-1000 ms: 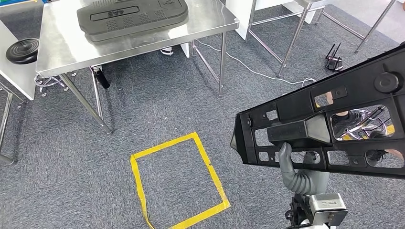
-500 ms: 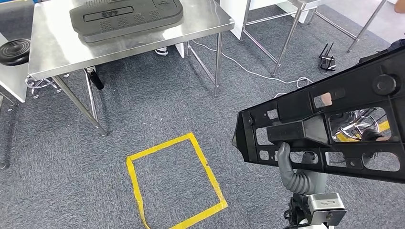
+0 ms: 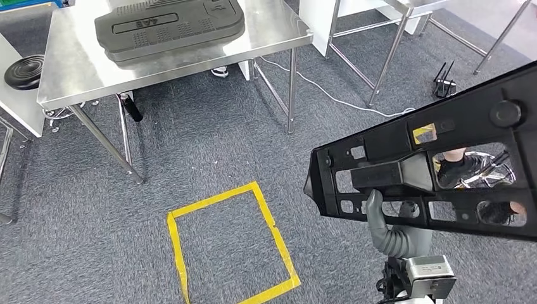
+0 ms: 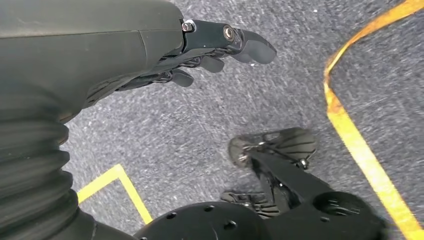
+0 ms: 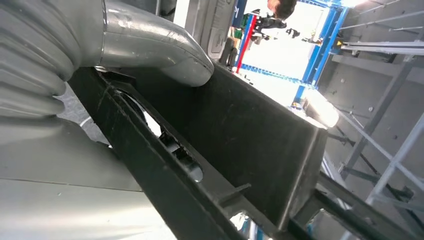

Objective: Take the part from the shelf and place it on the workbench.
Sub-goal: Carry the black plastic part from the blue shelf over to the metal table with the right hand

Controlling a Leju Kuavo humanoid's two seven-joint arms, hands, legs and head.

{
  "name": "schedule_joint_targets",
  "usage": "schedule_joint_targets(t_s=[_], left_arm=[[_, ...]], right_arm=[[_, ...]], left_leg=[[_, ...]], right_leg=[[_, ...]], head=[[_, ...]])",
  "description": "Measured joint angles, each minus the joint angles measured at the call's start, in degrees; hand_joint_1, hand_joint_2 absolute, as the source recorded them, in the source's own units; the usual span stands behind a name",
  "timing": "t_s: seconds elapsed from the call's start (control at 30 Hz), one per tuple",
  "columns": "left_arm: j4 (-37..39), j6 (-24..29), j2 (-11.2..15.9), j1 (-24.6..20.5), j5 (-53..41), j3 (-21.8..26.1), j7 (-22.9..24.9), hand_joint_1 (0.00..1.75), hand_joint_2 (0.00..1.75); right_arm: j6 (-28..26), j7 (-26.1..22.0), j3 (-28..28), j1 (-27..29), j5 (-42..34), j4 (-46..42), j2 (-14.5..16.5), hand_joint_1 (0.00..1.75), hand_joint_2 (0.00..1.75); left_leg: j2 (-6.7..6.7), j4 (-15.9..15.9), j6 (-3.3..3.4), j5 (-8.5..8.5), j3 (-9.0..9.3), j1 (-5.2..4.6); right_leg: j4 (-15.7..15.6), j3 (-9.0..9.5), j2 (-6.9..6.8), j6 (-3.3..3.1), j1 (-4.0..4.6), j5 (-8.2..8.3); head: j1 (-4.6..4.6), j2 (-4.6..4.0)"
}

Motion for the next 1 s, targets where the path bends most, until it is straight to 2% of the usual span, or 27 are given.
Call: schedule_joint_targets(t_s=[0.03,0.07,0.13,0.2,0.23,0.27,0.33,0.37,0.4,0.43,0.47,0.5,0.53,0.57,0.6,0.63,0.67,0.7,0.77,0.8,0.87,0.9,0.93,0.97,1.0], left_arm=[[0.01,-0.01,0.03,-0.01,-0.07,0.02,0.04,0.00,1.75],[0.01,-0.02,0.07,-0.06,-0.14,0.03,0.10,0.00,1.75],[0.02,-0.03,0.11,-0.16,-0.28,0.06,0.29,0.00,1.75],[0.02,-0.03,0.13,-0.17,-0.36,0.07,0.46,0.00,1.75],[0.01,-0.03,0.15,-0.16,-0.39,0.07,0.51,0.00,1.75],[0.01,-0.03,0.15,-0.19,-0.41,0.07,0.54,0.00,1.75],[0.01,-0.03,0.16,-0.27,-0.42,0.07,0.57,0.00,1.75],[0.01,-0.03,0.15,-0.29,-0.42,0.07,0.58,0.00,1.75],[0.02,-0.03,0.14,-0.27,-0.42,0.07,0.58,0.00,1.75],[0.02,-0.03,0.10,-0.23,-0.42,0.07,0.59,0.00,1.75],[0.02,-0.04,0.07,-0.19,-0.42,0.07,0.59,0.00,1.75],[0.02,-0.04,0.02,-0.16,-0.42,0.07,0.59,0.00,1.75],[0.02,-0.05,-0.02,-0.14,-0.42,0.08,0.60,0.00,1.75],[0.02,-0.05,-0.04,-0.14,-0.42,0.08,0.60,0.00,1.75],[0.02,-0.05,-0.05,-0.15,-0.42,0.09,0.61,0.00,1.75],[0.02,-0.05,-0.05,-0.13,-0.42,0.09,0.61,0.00,1.75],[0.02,-0.05,-0.03,-0.14,-0.42,0.09,0.61,0.00,1.75],[0.02,-0.05,0.00,-0.13,-0.42,0.09,0.61,0.00,1.75],[0.03,-0.06,0.01,-0.17,-0.43,0.09,0.56,0.00,1.75],[0.04,-0.07,-0.01,-0.20,-0.44,0.09,0.52,0.00,1.75],[0.04,-0.07,-0.03,-0.15,-0.44,0.09,0.43,0.00,1.75],[0.04,-0.07,-0.03,-0.08,-0.44,0.09,0.39,0.00,1.75],[0.04,-0.07,-0.02,-0.02,-0.44,0.10,0.35,0.00,1.75],[0.04,-0.07,-0.02,0.02,-0.44,0.10,0.31,0.00,1.75],[0.04,-0.07,-0.01,0.07,-0.44,0.12,0.28,0.00,1.75]], right_arm=[[0.01,-0.01,0.00,-0.02,0.00,0.01,0.01,1.50,1.75],[0.03,-0.01,0.00,-0.02,0.00,0.02,0.01,1.50,1.75],[0.10,-0.02,0.05,0.00,0.01,0.03,0.01,1.50,1.75],[0.16,-0.03,0.12,-0.02,0.01,0.03,-0.01,1.50,1.75],[0.18,-0.05,0.14,-0.08,0.01,0.03,-0.04,1.50,1.75],[0.20,-0.07,0.16,-0.13,0.00,0.04,-0.05,1.50,1.75],[0.21,-0.08,0.21,-0.08,-0.03,0.07,-0.10,1.50,1.75],[0.21,-0.07,0.23,-0.02,-0.06,0.10,-0.12,1.50,1.75],[0.21,-0.07,0.24,0.04,-0.10,0.13,-0.15,1.50,1.75],[0.21,-0.07,0.24,0.06,-0.14,0.15,-0.16,1.50,1.75],[0.21,-0.07,0.24,0.06,-0.16,0.17,-0.16,1.50,1.75],[0.21,-0.07,0.25,0.06,-0.17,0.17,-0.16,1.50,1.75],[0.21,-0.07,0.26,0.06,-0.17,0.19,-0.16,1.50,1.75],[0.22,-0.05,0.31,0.01,-0.17,0.22,-0.16,1.50,1.75],[0.22,-0.03,0.37,-0.01,-0.17,0.25,-0.15,1.50,1.75],[0.23,-0.02,0.43,-0.03,-0.17,0.28,-0.15,1.50,1.75],[0.24,-0.01,0.49,-0.04,-0.16,0.30,-0.15,1.50,1.75],[0.23,-0.01,0.51,0.00,-0.16,0.30,-0.15,1.50,1.75],[0.24,-0.02,0.54,0.01,-0.16,0.30,-0.11,1.50,1.75],[0.23,-0.02,0.55,0.01,-0.17,0.30,-0.09,1.50,1.75],[0.25,-0.02,0.57,0.05,-0.17,0.30,-0.08,1.50,1.75],[0.26,-0.02,0.58,0.11,-0.17,0.31,-0.08,1.50,1.75],[0.27,-0.02,0.60,0.17,-0.17,0.31,-0.08,1.50,1.75],[0.30,-0.02,0.61,0.21,-0.18,0.32,-0.08,1.50,1.75],[0.32,-0.02,0.61,0.23,-0.19,0.32,-0.08,1.50,1.75]], left_leg=[[0.30,-3.33,0.50,1.31,1.61,-0.36],[0.55,-5.43,0.84,1.71,2.70,-0.72],[0.63,-6.61,1.22,0.74,3.45,-1.28],[0.04,-7.39,1.67,0.19,4.51,-1.23],[-0.23,-7.79,2.00,-0.05,5.24,-1.10],[-0.52,-8.13,2.28,-0.33,5.94,-0.92],[-1.04,-8.37,2.71,-1.14,6.79,-0.80],[-1.33,-8.37,2.74,-1.62,7.25,-0.78],[-1.63,-8.37,2.70,-2.12,7.84,-0.78],[-1.89,-8.37,2.60,-2.64,8.55,-0.78],[-2.11,-8.37,2.46,-3.21,9.37,-0.76],[-2.31,-8.38,2.26,-3.80,10.14,-0.74],[-2.46,-8.32,2.00,-4.43,10.90,-0.80],[-2.55,-8.32,1.67,-4.99,11.37,-0.89],[-2.58,-8.39,1.29,-5.42,11.70,-0.99],[-2.54,-8.33,0.94,-5.61,11.96,-1.11],[-2.44,-8.33,0.63,-5.70,12.09,-1.15],[-2.16,-7.82,0.36,-5.75,12.03,-1.12],[-1.35,-3.91,-0.14,-6.34,10.09,-0.99],[-0.95,-0.49,-0.41,-7.22,8.01,-0.88],[-0.62,6.16,-0.94,-10.03,3.24,-0.65],[-0.55,7.76,-1.12,-11.12,1.44,-0.54],[-0.48,7.61,-1.24,-11.27,0.44,-0.43],[-0.39,5.67,-1.29,-10.14,0.28,-0.33],[-0.25,2.45,-1.28,-7.61,0.76,-0.24]], right_leg=[[-0.05,0.43,-0.12,0.24,0.18,-0.57],[-0.16,0.67,-0.25,0.57,0.26,-1.03],[-0.35,1.51,-0.45,1.36,0.42,-1.30],[0.83,1.71,-0.38,1.98,0.35,-1.07],[2.95,0.55,-0.08,2.17,0.35,-1.02],[6.16,-1.47,0.31,2.22,0.33,-1.34],[13.75,-7.06,0.98,1.94,0.18,-3.47],[16.29,-9.60,1.09,1.90,0.12,-4.63],[17.18,-11.36,1.12,2.08,0.05,-5.12],[16.13,-12.08,1.13,2.60,0.01,-4.40],[13.26,-11.87,1.13,3.37,-0.02,-2.49],[9.24,-11.09,1.12,4.15,-0.05,0.31],[5.64,-10.27,1.07,4.35,-0.05,2.71],[3.00,-9.54,1.03,3.94,0.09,4.33],[1.65,-9.08,1.01,3.14,0.24,5.21],[1.38,-8.84,1.00,2.07,0.36,5.23],[1.25,-8.38,1.08,1.32,0.31,5.23],[1.01,-7.81,1.14,0.88,0.07,5.32],[0.52,-6.37,1.15,0.08,-0.39,4.93],[0.34,-5.71,1.11,-0.25,-0.46,4.54],[0.26,-4.52,1.06,-0.63,-0.45,3.57],[0.26,-3.81,1.07,-0.60,-0.46,2.98],[0.26,-2.96,1.09,-0.50,-0.51,2.34],[0.26,-1.97,1.12,-0.34,-0.59,1.62],[0.24,-1.11,1.13,-0.12,-0.66,0.87]], head=[[0.03,0.00],[0.05,0.00],[-0.01,0.00],[-0.03,0.00],[0.02,0.00],[0.13,0.00],[0.27,0.00],[0.31,0.00],[0.31,0.00],[0.29,0.00],[0.31,0.00],[0.33,0.00],[0.32,0.00],[0.34,0.00],[0.33,0.00],[0.31,0.00],[0.31,0.00],[0.29,0.00],[0.20,0.00],[0.15,0.00],[0.10,0.00],[0.08,0.00],[0.08,0.00],[0.08,0.00],[0.07,0.00]])
